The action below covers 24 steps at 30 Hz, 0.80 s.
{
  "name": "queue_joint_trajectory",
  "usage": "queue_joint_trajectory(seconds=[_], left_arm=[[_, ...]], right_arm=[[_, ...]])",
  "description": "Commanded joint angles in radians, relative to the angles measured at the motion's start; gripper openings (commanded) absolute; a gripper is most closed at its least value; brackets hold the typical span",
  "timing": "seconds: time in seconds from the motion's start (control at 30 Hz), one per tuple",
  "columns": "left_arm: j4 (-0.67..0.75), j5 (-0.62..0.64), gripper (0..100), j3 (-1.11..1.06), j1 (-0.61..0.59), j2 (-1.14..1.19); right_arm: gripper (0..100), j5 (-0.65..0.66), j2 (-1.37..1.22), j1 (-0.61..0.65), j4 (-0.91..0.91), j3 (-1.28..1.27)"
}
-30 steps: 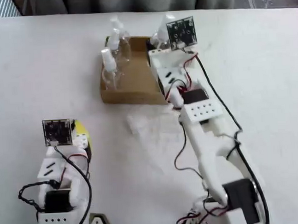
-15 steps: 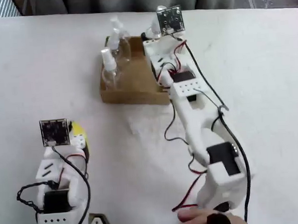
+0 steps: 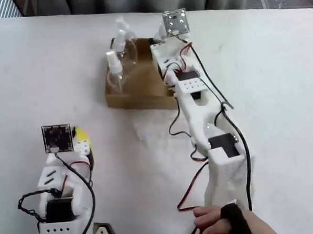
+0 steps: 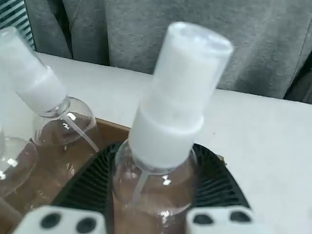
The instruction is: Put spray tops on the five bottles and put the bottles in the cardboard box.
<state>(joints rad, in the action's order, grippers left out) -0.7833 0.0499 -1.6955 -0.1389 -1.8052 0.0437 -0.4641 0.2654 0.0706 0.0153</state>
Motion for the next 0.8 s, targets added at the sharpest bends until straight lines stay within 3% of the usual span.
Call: queue_joint_trajectory(seconds=[0.0,0.57,0.77], left_arm=[[-0.003,-0.011,2,0.003,-0.01,-0.013],[-0.003,-0.011,2,0.003,-0.008,-0.013],[-0.002,-0.011,2,0.003,-0.008,-0.013]], right_arm=[[1.5,-0.002,0.012,-0.035,-0.024,0.069],[1.5,0.0,-0.159,-0.051,-0.024,0.229],[1.5,0.058,-0.193,-0.051,-0.024,0.241]])
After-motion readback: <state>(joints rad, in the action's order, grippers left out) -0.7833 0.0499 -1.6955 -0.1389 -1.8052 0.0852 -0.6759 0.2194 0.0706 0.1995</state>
